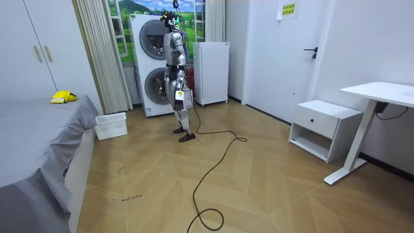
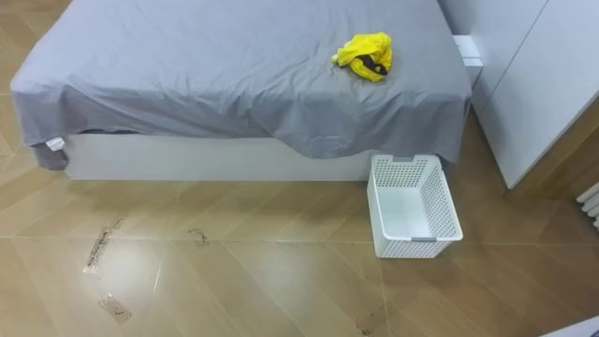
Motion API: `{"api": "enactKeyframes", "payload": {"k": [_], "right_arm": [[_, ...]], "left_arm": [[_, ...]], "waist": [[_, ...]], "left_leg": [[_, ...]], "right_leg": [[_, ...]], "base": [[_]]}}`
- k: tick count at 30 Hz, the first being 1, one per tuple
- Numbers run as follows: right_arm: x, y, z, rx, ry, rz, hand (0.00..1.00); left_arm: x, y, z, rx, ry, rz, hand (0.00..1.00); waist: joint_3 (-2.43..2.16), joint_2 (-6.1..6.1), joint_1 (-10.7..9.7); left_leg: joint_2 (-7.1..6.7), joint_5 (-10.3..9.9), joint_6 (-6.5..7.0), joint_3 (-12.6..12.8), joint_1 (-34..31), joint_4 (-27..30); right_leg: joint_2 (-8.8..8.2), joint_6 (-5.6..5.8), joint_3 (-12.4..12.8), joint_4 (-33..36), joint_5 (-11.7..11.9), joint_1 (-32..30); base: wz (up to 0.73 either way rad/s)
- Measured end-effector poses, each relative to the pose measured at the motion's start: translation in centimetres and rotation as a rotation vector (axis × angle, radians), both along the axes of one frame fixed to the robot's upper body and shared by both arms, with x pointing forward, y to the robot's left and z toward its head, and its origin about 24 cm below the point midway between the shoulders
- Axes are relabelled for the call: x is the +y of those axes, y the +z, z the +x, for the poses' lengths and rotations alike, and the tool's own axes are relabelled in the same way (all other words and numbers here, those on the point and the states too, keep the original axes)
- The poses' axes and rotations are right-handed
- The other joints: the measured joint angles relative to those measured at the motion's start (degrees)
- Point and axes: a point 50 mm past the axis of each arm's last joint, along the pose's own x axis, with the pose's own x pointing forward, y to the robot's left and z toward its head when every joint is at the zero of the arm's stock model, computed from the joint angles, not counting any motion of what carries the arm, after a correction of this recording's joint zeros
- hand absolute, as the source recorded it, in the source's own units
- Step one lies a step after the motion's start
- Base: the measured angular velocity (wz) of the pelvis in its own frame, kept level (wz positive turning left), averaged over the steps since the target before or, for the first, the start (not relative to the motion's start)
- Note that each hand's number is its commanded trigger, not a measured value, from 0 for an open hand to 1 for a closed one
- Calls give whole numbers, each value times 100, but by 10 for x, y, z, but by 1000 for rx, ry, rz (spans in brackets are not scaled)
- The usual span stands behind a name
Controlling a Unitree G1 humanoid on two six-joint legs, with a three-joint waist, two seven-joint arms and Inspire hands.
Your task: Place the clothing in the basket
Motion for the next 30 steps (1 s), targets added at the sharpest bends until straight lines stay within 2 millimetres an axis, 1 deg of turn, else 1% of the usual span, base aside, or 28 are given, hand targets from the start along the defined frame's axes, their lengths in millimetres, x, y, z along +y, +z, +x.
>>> {"api": "enactKeyframes", "payload": {"k": [6,17,23,26,28,29,30], "right_arm": [[0,0,0,-1,-1,-4,0],[0,0,0,-3,-3,-4,0],[-1,0,0,-2,-3,-14,0],[-1,0,1,-1,17,-25,0],[-1,1,3,-4,22,-26,0],[-1,1,3,-4,22,-25,0],[0,0,2,-3,23,-22,0]], "left_arm": [[0,0,-3,6,4,-1,0],[0,0,-1,1,2,0,0],[0,-1,-4,9,19,-5,0],[1,-1,-8,19,22,-2,0],[2,-1,-10,24,24,-1,0],[3,0,-10,24,24,1,0],[5,0,-14,33,23,7,0]], "waist": [[1,6,1],[-3,5,-1],[13,36,-5],[5,54,6],[4,53,27],[8,56,18],[6,50,52]], "left_leg": [[1,0,0,2,3,0],[1,0,0,6,4,1],[8,-8,0,13,89,8],[86,-86,-19,126,84,78],[125,-192,-50,154,38,283],[206,-302,-76,160,-44,499],[235,-418,-108,173,-107,733]], "right_leg": [[5,0,16,1,0,0],[5,0,18,4,0,24],[7,0,18,10,0,40],[39,-26,38,61,-16,36],[72,-64,25,145,-60,2],[104,-87,15,243,-125,-25],[137,-117,9,349,-224,-64]], "base": [[0],[0],[-1],[-15],[-13],[-3],[-4]]}}
